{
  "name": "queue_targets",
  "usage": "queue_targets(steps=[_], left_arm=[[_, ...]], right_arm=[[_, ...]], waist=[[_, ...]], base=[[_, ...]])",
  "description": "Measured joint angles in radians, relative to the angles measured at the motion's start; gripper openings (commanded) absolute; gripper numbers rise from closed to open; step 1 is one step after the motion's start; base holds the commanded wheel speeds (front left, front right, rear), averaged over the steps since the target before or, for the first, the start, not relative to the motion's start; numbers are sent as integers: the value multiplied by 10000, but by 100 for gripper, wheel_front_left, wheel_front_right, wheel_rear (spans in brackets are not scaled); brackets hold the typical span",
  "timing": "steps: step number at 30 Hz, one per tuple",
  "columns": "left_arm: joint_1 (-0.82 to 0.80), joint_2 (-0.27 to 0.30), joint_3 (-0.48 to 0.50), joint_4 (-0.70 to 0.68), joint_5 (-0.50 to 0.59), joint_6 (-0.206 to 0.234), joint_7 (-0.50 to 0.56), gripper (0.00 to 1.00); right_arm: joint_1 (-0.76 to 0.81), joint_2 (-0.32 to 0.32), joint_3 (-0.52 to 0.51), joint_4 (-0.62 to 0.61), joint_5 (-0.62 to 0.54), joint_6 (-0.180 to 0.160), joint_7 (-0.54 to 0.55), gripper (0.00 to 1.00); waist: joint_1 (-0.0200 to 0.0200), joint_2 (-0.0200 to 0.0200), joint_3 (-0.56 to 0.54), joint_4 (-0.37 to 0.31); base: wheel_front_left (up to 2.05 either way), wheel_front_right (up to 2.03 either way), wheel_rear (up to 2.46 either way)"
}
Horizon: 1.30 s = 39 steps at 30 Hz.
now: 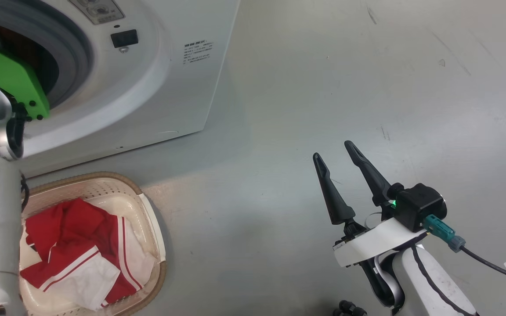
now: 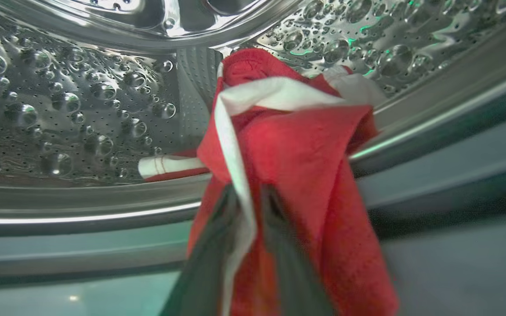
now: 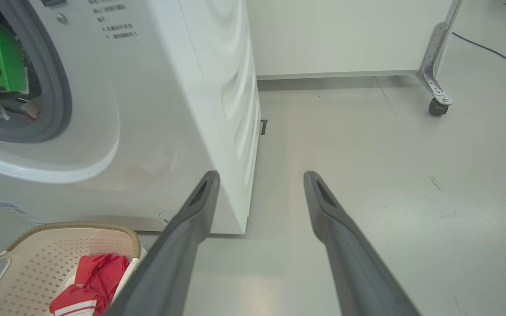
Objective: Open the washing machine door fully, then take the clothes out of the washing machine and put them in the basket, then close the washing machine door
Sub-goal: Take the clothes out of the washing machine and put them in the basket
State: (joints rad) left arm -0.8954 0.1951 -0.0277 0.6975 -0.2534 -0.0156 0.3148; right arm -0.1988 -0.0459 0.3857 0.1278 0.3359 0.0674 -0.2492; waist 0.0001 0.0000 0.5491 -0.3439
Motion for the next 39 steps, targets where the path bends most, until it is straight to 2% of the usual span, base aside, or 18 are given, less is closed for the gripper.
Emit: queue_targets(steps=[17, 22, 39], left_arm=[[-82, -61, -115, 867, 2, -351, -1001, 0], [-74, -303, -46, 1162, -56, -430, -1419, 0], [638, -782, -77, 1990, -297, -723, -2928, 0]], right_arm=[[-144, -2, 6, 165, -4, -82, 0, 100], [-144, -6, -94, 268, -38, -84, 0, 100], [84, -121, -510, 560, -230, -84, 0, 100]], waist=[[-1, 0, -306, 151], [0, 0, -592, 252], [-1, 0, -1911, 1052]], base=[[0, 0, 0], [0, 0, 0], [0, 0, 0]])
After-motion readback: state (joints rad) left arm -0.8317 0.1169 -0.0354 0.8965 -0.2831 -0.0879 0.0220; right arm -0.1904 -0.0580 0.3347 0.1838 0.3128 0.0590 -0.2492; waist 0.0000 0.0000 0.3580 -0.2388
